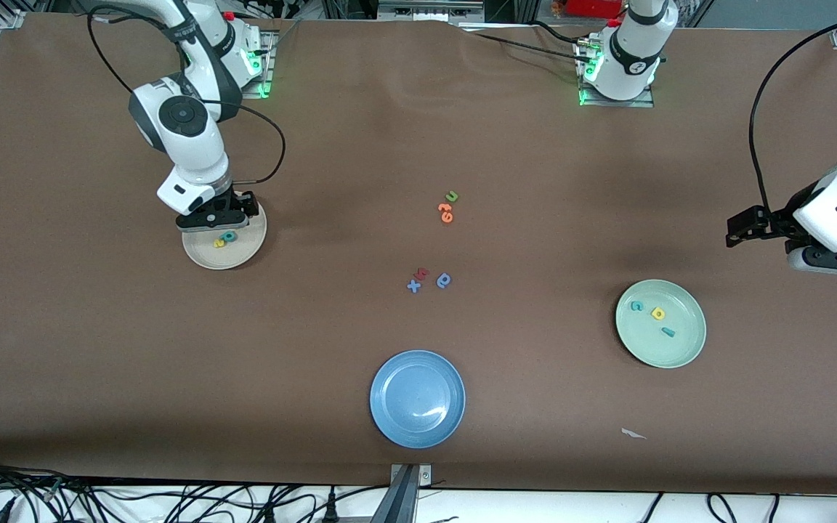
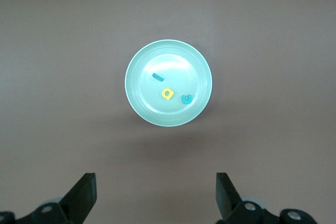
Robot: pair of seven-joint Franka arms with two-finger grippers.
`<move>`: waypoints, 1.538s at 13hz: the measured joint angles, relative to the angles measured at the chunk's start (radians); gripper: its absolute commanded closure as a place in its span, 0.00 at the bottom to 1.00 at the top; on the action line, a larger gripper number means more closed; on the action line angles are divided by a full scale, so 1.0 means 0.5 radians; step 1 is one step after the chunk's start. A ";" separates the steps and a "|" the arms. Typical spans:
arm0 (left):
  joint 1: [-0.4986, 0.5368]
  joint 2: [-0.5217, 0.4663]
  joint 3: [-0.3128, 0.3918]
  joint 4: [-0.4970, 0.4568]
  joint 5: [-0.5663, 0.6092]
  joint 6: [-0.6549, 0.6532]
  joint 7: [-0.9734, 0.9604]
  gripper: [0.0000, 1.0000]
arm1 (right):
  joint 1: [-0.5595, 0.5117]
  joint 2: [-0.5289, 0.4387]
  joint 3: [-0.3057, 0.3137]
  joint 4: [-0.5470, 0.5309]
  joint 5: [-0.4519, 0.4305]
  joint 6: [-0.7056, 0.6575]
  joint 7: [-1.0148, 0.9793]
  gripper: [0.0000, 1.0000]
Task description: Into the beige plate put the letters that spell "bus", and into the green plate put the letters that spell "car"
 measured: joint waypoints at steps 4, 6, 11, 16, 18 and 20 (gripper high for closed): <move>0.000 -0.001 0.000 0.004 0.000 0.010 0.000 0.00 | 0.105 -0.145 0.075 0.380 0.350 -0.692 -0.114 0.00; 0.000 -0.002 -0.001 0.005 0.000 0.010 0.000 0.00 | 0.106 -0.164 0.067 0.677 0.525 -1.032 -0.341 0.00; -0.002 -0.002 -0.010 0.007 0.000 0.010 0.000 0.00 | 0.103 -0.156 -0.276 1.259 0.696 -1.580 -0.892 0.00; -0.002 -0.005 -0.013 0.010 0.000 0.010 0.000 0.00 | 0.161 -0.047 -0.698 1.603 0.792 -1.627 -1.271 0.00; -0.002 -0.006 -0.013 0.011 0.000 0.010 0.000 0.00 | 0.181 0.005 -0.748 1.726 0.966 -1.663 -1.264 0.00; -0.002 -0.006 -0.014 0.012 0.000 0.010 0.000 0.00 | 0.187 0.038 -0.803 1.776 1.099 -1.679 -1.266 0.00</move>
